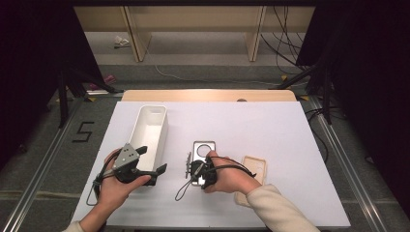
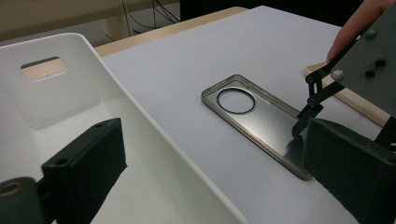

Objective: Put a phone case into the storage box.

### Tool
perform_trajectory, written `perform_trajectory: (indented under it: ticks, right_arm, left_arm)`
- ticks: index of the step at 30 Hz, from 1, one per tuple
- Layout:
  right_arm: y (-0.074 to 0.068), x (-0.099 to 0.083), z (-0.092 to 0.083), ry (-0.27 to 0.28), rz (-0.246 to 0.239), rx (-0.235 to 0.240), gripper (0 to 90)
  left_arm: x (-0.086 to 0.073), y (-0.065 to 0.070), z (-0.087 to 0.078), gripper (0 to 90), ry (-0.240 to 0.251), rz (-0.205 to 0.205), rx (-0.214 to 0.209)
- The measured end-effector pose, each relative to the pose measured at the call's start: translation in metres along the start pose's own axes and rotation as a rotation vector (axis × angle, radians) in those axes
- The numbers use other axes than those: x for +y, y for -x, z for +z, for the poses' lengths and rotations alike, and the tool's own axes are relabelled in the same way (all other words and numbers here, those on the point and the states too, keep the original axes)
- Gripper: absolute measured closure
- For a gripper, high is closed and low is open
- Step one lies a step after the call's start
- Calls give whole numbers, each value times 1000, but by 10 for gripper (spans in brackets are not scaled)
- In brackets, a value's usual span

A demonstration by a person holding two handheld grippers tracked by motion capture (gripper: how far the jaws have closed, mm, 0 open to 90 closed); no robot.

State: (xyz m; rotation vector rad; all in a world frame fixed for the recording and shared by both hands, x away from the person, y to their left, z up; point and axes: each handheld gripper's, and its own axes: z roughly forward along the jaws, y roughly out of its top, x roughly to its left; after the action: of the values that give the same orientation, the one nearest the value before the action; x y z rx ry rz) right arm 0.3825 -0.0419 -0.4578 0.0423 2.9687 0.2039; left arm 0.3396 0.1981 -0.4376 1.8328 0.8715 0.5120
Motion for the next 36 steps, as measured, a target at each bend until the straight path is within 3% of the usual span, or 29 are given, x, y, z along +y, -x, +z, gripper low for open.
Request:
perform_trajectory:
  ticks: [15,21,36]
  right_arm:
    - [0,4,-1,-25,-6,35,600]
    - [-3,5,0,-15,-1,61,710]
    - [-5,6,-1,-15,-6,76,835]
  left_arm:
    - [0,0,0,55,0,3,-1]
    - [0,0,0,56,1,2,-1]
    - [0,0,0,60,2,3,-3]
